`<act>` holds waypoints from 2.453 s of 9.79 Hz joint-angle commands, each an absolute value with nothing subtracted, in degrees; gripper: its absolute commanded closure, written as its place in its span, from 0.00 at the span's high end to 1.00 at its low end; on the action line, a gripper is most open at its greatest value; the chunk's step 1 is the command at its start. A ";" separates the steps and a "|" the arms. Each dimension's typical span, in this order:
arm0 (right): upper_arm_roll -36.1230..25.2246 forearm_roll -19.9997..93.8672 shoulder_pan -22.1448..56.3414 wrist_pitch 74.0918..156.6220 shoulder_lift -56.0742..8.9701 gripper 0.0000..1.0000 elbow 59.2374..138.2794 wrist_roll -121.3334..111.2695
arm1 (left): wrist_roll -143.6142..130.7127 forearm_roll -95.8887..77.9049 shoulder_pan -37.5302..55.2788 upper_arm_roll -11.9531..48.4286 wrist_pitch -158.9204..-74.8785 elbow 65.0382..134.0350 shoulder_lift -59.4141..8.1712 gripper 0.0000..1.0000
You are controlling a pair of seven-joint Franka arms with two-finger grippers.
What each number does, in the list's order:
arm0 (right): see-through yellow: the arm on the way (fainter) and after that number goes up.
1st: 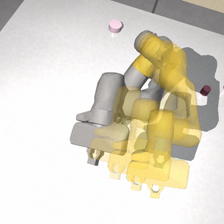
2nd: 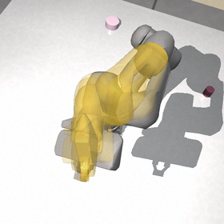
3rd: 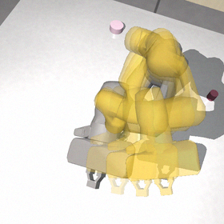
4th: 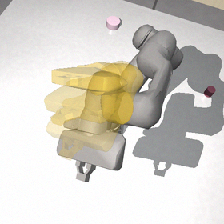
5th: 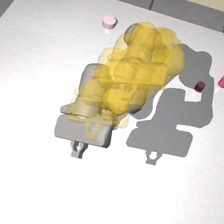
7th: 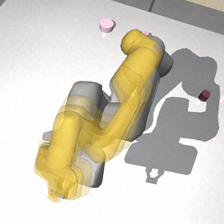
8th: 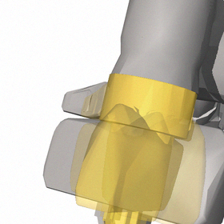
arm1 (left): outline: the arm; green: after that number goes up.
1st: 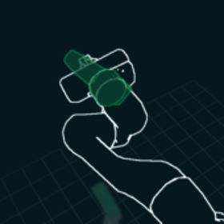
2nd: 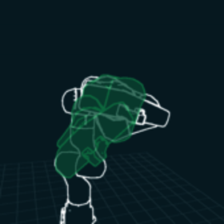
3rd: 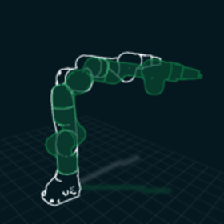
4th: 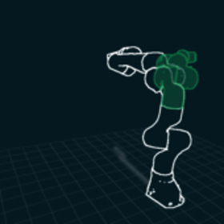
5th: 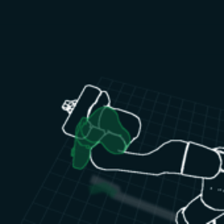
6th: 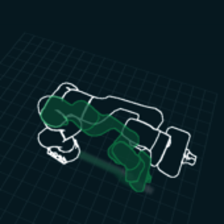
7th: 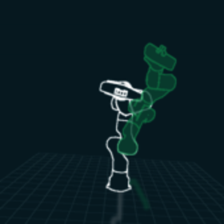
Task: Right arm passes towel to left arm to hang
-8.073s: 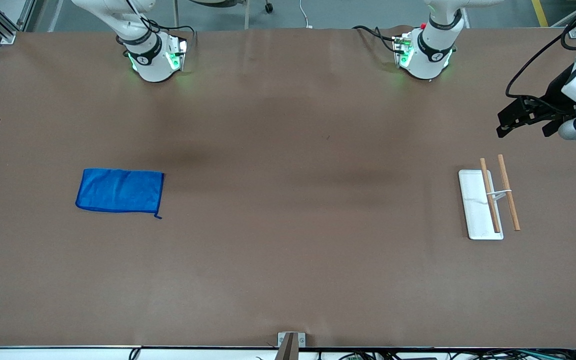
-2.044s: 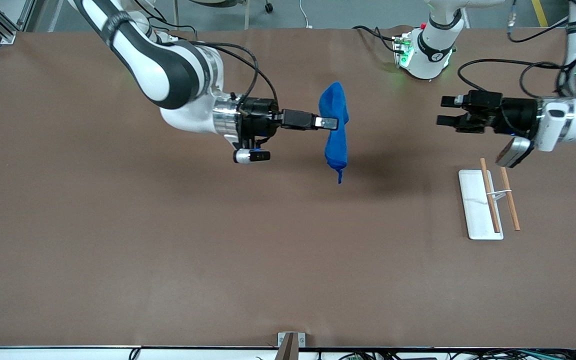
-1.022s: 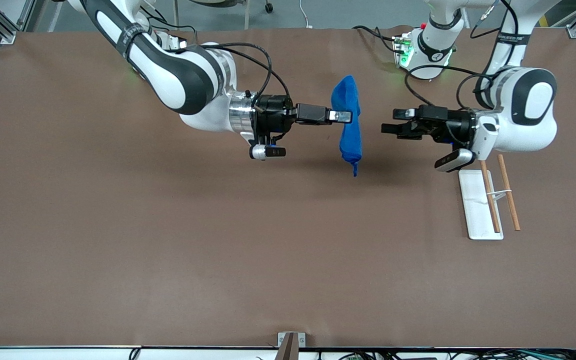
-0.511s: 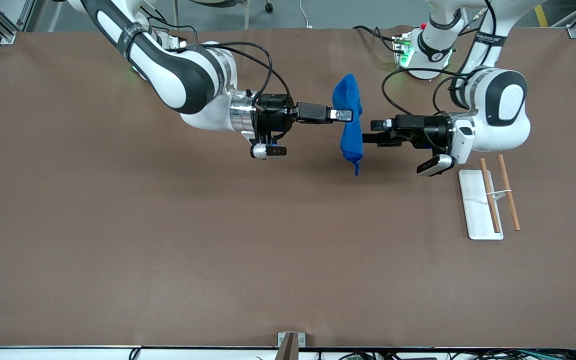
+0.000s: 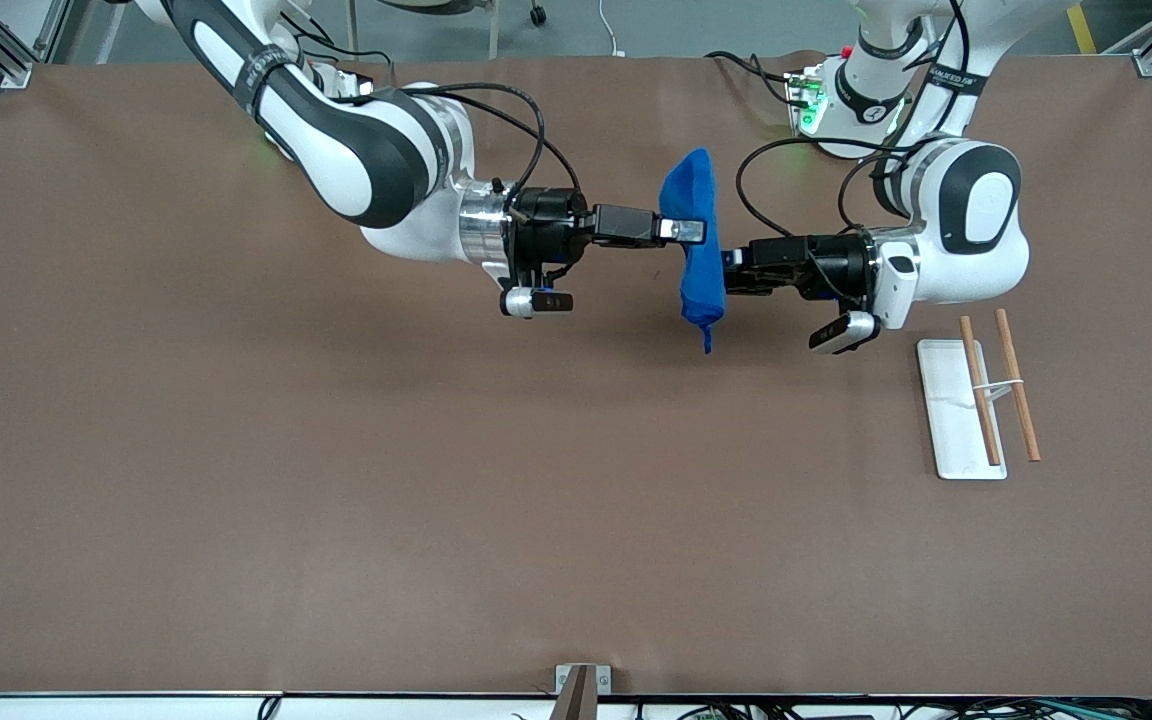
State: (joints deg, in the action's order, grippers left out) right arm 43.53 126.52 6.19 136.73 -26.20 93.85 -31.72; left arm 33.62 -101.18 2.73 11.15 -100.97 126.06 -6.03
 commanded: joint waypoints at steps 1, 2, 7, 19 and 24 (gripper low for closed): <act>44.65 128.32 5.54 137.29 -26.37 0.00 93.52 -33.49 | 35.59 -101.95 2.11 11.51 -102.13 125.60 -7.56 0.09; 44.65 128.32 5.54 137.29 -26.37 0.00 93.52 -33.57 | 35.60 -101.95 2.11 11.43 -102.13 125.33 -7.47 0.00; 44.56 127.71 4.93 137.72 -26.28 0.02 93.95 -33.31 | 35.33 -100.47 1.85 10.64 -102.30 123.93 -7.47 0.00; 23.61 66.41 -3.34 129.18 -26.19 1.00 100.82 -32.52 | 24.60 -49.35 0.00 -5.24 -100.11 109.26 -6.77 0.00; 9.16 34.09 -2.90 120.32 -21.99 1.00 100.02 -24.38 | 31.45 -37.62 -0.26 -18.60 -100.37 100.64 -13.52 0.00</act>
State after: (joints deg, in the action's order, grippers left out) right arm 11.52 40.50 -3.73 120.86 -25.45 98.62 -28.26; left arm 29.04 -38.87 -0.37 -15.68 -100.61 102.71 -9.35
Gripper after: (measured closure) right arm 0.000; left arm 0.982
